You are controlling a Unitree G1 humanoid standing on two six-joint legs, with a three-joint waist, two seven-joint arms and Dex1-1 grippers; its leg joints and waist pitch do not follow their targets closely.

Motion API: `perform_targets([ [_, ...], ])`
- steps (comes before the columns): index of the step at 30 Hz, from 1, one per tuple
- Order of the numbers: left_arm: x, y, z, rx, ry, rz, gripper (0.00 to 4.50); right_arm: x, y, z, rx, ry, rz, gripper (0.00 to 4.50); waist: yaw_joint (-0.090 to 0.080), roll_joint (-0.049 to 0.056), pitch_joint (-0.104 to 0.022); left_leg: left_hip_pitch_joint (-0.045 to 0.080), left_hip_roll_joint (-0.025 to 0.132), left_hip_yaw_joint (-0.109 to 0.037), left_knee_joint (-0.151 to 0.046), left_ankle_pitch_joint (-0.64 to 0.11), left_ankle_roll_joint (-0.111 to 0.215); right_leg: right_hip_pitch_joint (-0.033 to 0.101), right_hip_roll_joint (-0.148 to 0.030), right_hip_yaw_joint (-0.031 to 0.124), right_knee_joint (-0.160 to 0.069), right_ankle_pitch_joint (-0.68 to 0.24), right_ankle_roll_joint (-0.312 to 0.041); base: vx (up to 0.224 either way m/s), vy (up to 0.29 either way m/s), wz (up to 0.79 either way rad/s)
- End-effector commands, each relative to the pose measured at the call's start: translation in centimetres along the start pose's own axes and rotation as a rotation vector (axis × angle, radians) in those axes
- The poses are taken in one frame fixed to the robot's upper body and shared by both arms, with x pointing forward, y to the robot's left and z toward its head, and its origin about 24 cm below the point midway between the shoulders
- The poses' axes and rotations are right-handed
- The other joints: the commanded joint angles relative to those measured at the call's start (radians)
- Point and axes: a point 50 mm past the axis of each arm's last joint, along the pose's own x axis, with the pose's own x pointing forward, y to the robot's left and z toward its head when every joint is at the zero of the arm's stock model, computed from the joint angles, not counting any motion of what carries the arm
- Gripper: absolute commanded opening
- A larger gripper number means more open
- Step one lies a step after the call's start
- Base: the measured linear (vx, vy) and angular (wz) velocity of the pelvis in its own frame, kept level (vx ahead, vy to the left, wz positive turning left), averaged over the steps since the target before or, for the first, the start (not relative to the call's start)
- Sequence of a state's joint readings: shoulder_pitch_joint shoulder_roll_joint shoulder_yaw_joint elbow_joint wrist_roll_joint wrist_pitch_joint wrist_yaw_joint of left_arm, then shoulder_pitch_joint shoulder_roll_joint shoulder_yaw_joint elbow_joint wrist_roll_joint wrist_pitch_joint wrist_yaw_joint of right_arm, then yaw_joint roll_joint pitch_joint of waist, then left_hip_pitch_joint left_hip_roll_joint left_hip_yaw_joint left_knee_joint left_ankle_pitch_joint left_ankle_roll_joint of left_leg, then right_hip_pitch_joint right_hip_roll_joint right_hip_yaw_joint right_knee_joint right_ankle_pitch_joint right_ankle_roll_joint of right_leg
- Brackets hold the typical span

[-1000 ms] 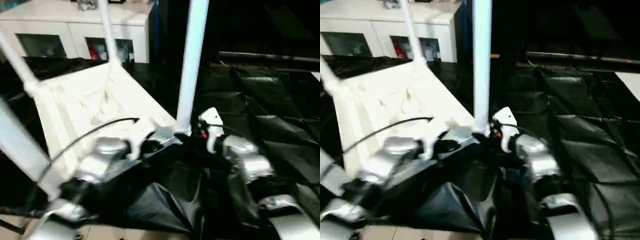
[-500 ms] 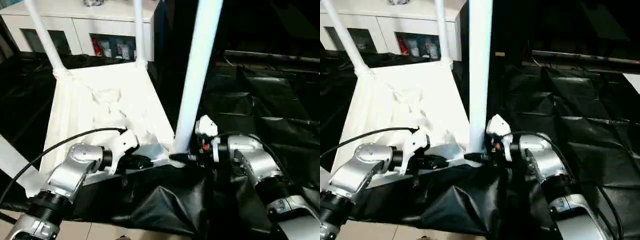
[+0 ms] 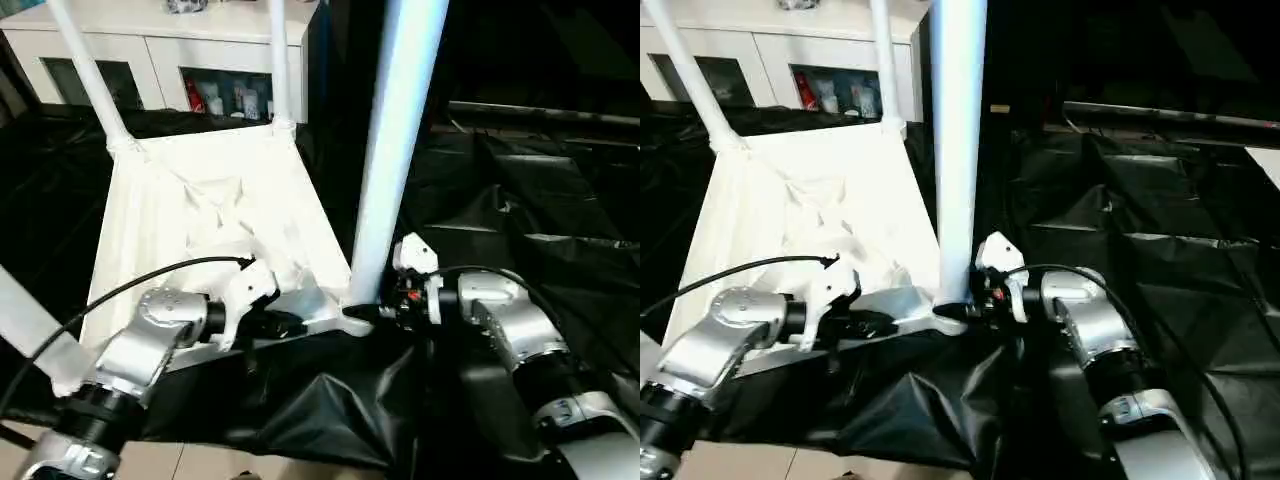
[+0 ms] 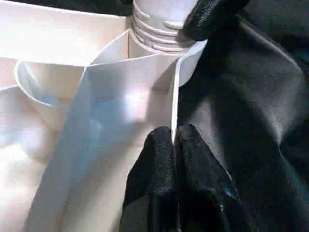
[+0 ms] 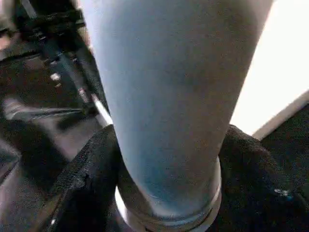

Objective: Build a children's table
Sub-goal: Rotate leg to tighten

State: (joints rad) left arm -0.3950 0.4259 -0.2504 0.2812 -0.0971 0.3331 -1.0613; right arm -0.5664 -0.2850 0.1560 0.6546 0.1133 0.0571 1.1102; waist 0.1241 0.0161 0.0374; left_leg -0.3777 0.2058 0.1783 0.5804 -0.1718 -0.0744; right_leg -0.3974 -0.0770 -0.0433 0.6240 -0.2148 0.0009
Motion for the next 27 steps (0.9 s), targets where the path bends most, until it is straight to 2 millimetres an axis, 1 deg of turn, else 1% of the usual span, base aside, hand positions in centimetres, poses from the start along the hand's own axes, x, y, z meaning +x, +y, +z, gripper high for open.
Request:
perform_targets([
  [1,1.3,0.4,-1.1,-0.076,0.043,0.091,0.0,1.2,-0.4,-0.8,0.06,0.014,-0.158,2.61,-0.006,-0.013,-0.048,0.014,0.021,0.0,-0.067,-0.198,0.028,0.041,-0.058,0.035,-0.075,-0.137,-0.222,0.0,0.0,0.0],
  [2,1.8,0.6,-0.9,-0.084,0.043,0.126,0.0,1.6,-0.7,-1.1,0.083,0.021,-0.247,2.61,-0.006,-0.009,-0.045,0.017,0.02,-0.002,-0.07,-0.215,0.011,0.038,-0.058,0.035,-0.079,-0.18,-0.213,0.0,0.0,0.0],
  [3,2.6,0.9,-0.6,-0.09,0.042,0.17,0.0,2.2,-1.1,-1.5,0.135,0.025,-0.371,2.61,-0.015,-0.006,-0.038,0.025,0.018,-0.004,-0.078,-0.281,-0.019,0.031,-0.06,0.037,-0.09,-0.298,-0.189,-0.056,-0.012,-0.02],
  [4,3.4,1.1,-0.3,-0.1,0.043,0.206,0.0,2.6,-1.3,-1.8,0.191,0.031,-0.473,2.61,-0.021,-0.009,-0.036,0.029,0.015,-0.008,-0.081,-0.324,-0.043,0.034,-0.062,0.036,-0.099,-0.398,-0.158,-0.067,-0.009,-0.04],
  [5,3.6,1.1,-0.2,-0.102,0.045,0.215,0.0,2.7,-1.3,-1.8,0.204,0.029,-0.492,2.61,-0.021,-0.009,-0.039,0.032,0.017,-0.012,-0.082,-0.336,-0.05,0.034,-0.066,0.035,-0.101,-0.424,-0.146,-0.067,-0.009,-0.04],
  [6,4.6,1.2,0.2,-0.11,0.052,0.251,0.0,3.4,-1.3,-2.0,0.258,0.025,-0.574,2.61,-0.025,-0.008,-0.037,0.034,0.017,-0.012,-0.083,-0.358,-0.05,0.029,-0.065,0.036,-0.11,-0.456,-0.127,-0.056,-0.004,-0.02],
  [7,5.2,1.3,0.5,-0.114,0.057,0.269,0.0,3.8,-1.2,-2.1,0.289,0.019,-0.609,2.61,-0.028,-0.006,-0.032,0.041,0.015,-0.012,-0.083,-0.393,-0.05,0.019,-0.062,0.037,-0.119,-0.502,-0.112,0.0,0.0,0.0],
  [8,6.5,1.1,1.1,-0.111,0.067,0.296,0.0,5.0,-0.8,-1.7,0.324,-0.012,-0.639,2.61,-0.029,-0.003,-0.032,0.042,0.013,-0.017,-0.084,-0.413,-0.052,0.021,-0.066,0.034,-0.124,-0.548,-0.095,0.0,0.0,0.0],
  [9,6.9,1.0,1.3,-0.107,0.068,0.302,0.0,5.3,-0.7,-1.5,0.325,-0.026,-0.635,2.61,-0.028,-0.001,-0.033,0.046,0.014,-0.018,-0.084,-0.42,-0.053,0.018,-0.067,0.033,-0.128,-0.561,-0.089,0.0,0.0,0.0],
  [10,7.4,0.8,1.7,-0.097,0.067,0.296,0.0,5.9,-0.4,-1.1,0.304,-0.033,-0.616,2.61,-0.027,-0.003,-0.034,0.049,0.014,-0.019,-0.084,-0.427,-0.052,0.016,-0.067,0.033,-0.131,-0.564,-0.084,0.0,0.0,0.0],
  [11,7.8,0.6,2.0,-0.085,0.063,0.292,0.0,6.3,-0.1,-0.7,0.273,-0.039,-0.591,2.61,-0.026,-0.002,-0.04,0.043,0.016,-0.021,-0.089,-0.411,-0.046,0.026,-0.066,0.031,-0.127,-0.506,-0.088,0.0,0.0,0.0],
  [12,8.1,0.5,2.2,-0.074,0.056,0.285,0.0,6.7,0.1,-0.4,0.242,-0.047,-0.571,2.61,-0.024,-0.003,-0.043,0.038,0.018,-0.021,-0.092,-0.386,-0.041,0.031,-0.065,0.032,-0.123,-0.461,-0.094,0.0,0.0,0.0],
  [13,8.3,0.5,2.4,-0.066,0.052,0.282,0.0,7.0,0.2,-0.1,0.222,-0.053,-0.56,2.61,-0.022,-0.002,-0.044,0.034,0.019,-0.02,-0.093,-0.359,-0.037,0.031,-0.062,0.033,-0.117,-0.385,-0.111,0.0,0.0,0.0],
  [14,8.4,0.4,2.6,-0.064,0.043,0.269,0.0,7.3,0.5,0.4,0.216,-0.091,-0.527,2.61,-0.023,-0.003,-0.043,0.032,0.017,-0.017,-0.093,-0.361,-0.033,0.031,-0.059,0.033,-0.114,-0.357,-0.123,0.0,0.0,0.0],
  [15,8.4,0.4,2.6,-0.06,0.039,0.264,0.0,7.3,0.5,0.5,0.217,-0.103,-0.518,2.61,-0.023,-0.005,-0.042,0.034,0.016,-0.016,-0.092,-0.367,-0.031,0.029,-0.059,0.034,-0.114,-0.358,-0.127,0.0,0.0,0.0],
  [16,8.4,0.4,2.6,-0.058,0.038,0.262,0.0,7.3,0.5,0.6,0.217,-0.107,-0.515,3.16,-0.022,-0.006,-0.043,0.035,0.015,-0.016,-0.092,-0.368,-0.027,0.03,-0.06,0.035,-0.114,-0.356,-0.131,0.0,0.0,0.0],
  [17,8.0,0.5,2.5,-0.048,0.03,0.248,0.0,7.0,0.4,1.0,0.203,-0.136,-0.488,3.3,-0.021,-0.01,-0.041,0.03,0.013,-0.016,-0.093,-0.362,-0.014,0.033,-0.062,0.035,-0.114,-0.366,-0.132,0.0,0.0,0.0],
  [18,7.8,0.5,2.4,-0.041,0.026,0.242,0.0,6.9,0.4,1.1,0.194,-0.142,-0.475,3.3,-0.019,-0.011,-0.042,0.03,0.013,-0.016,-0.092,-0.362,-0.009,0.034,-0.064,0.035,-0.116,-0.375,-0.13,0.0,0.0,0.0],
  [20,7.3,0.6,2.2,-0.033,0.021,0.226,0.0,6.6,0.3,1.3,0.171,-0.149,-0.431,3.51,-0.019,-0.01,-0.043,0.027,0.015,-0.018,-0.093,-0.347,-0.001,0.035,-0.068,0.035,-0.116,-0.38,-0.127,0.0,0.0,0.0],
  [21,6.7,0.7,1.9,-0.01,0.025,0.203,0.0,6.2,0.3,1.4,0.142,-0.143,-0.369,3.67,-0.018,-0.011,-0.044,0.026,0.015,-0.016,-0.092,-0.331,0.005,0.036,-0.068,0.035,-0.114,-0.361,-0.13,0.0,0.0,0.0],
  [22,6.7,0.7,1.9,-0.01,0.025,0.203,0.0,6.2,0.3,1.4,0.142,-0.143,-0.369,3.75,-0.017,-0.012,-0.046,0.02,0.016,-0.016,-0.091,-0.31,0.011,0.041,-0.067,0.035,-0.11,-0.331,-0.134,0.0,0.0,0.0],
  [23,6.0,0.8,1.4,-0.006,0.038,0.176,0.0,5.4,0.2,1.2,0.074,-0.11,-0.3,3.77,-0.016,-0.012,-0.047,0.019,0.017,-0.016,-0.091,-0.285,0.016,0.043,-0.068,0.033,-0.106,-0.297,-0.145,0.0,0.0,0.0],
  [25,5.3,0.8,1.1,0.0,0.039,0.146,0.0,4.6,0.2,1.0,0.026,-0.085,-0.227,3.77,-0.017,-0.011,-0.049,0.016,0.017,-0.013,-0.087,-0.252,0.026,0.047,-0.066,0.032,-0.099,-0.239,-0.164,0.0,0.0,0.0],
  [26,4.8,0.8,0.8,-0.001,0.044,0.125,0.0,4.0,0.2,1.1,-0.01,-0.09,-0.176,3.77,-0.014,-0.01,-0.051,0.018,0.017,-0.011,-0.083,-0.232,0.034,0.047,-0.066,0.032,-0.096,-0.202,-0.174,0.0,0.0,0.0],
  [27,4.3,0.8,0.6,0.006,0.045,0.1,0.0,3.3,0.3,1.2,-0.031,-0.093,-0.133,3.77,-0.015,-0.012,-0.052,0.018,0.019,-0.01,-0.081,-0.219,0.04,0.048,-0.065,0.032,-0.092,-0.174,-0.184,0.055,-0.014,0.02],
])
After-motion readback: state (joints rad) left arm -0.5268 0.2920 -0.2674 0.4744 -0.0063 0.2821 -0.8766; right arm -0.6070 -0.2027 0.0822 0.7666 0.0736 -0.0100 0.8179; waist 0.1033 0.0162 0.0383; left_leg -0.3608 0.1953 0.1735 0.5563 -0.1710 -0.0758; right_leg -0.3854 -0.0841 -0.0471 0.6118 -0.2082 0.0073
